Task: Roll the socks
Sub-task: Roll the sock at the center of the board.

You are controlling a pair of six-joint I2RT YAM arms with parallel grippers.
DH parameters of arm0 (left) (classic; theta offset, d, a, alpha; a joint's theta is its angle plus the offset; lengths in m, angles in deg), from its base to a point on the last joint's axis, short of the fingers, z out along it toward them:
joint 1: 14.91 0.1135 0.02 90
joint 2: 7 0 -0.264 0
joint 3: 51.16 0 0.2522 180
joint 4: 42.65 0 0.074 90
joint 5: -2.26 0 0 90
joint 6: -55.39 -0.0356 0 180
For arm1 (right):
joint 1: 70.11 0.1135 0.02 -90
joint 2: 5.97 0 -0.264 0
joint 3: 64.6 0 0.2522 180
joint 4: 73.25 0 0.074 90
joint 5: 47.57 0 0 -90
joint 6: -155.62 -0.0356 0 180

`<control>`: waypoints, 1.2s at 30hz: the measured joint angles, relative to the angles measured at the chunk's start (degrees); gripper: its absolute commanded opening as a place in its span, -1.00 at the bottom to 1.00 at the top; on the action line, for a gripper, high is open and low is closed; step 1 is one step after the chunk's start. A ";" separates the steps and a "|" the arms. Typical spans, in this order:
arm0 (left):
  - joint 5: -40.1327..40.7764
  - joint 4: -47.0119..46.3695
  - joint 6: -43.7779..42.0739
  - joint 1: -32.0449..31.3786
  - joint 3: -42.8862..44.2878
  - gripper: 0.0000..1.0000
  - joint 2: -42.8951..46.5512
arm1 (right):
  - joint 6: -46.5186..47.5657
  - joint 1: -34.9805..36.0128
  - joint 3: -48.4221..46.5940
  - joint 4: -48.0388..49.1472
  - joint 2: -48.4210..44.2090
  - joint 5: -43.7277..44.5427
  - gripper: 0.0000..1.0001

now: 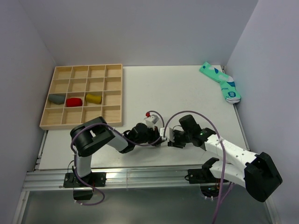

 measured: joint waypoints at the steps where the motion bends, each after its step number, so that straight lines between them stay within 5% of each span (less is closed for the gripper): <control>1: -0.02 0.09 -0.02 0.00 0.04 -0.99 0.00 | 0.00 0.09 0.00 0.66 0.11 0.46 -0.09; 25: -0.48 0.33 -0.02 0.09 0.22 -0.99 -0.07 | -0.13 2.08 1.03 1.55 3.32 3.74 -0.07; 32: -0.59 0.59 -0.02 0.15 0.37 -0.99 -0.07 | -0.42 2.19 1.05 4.11 5.46 4.11 -0.49; 36: -0.66 0.33 0.04 0.17 0.17 -0.81 -0.07 | -1.07 2.19 0.83 4.61 6.40 3.93 -0.67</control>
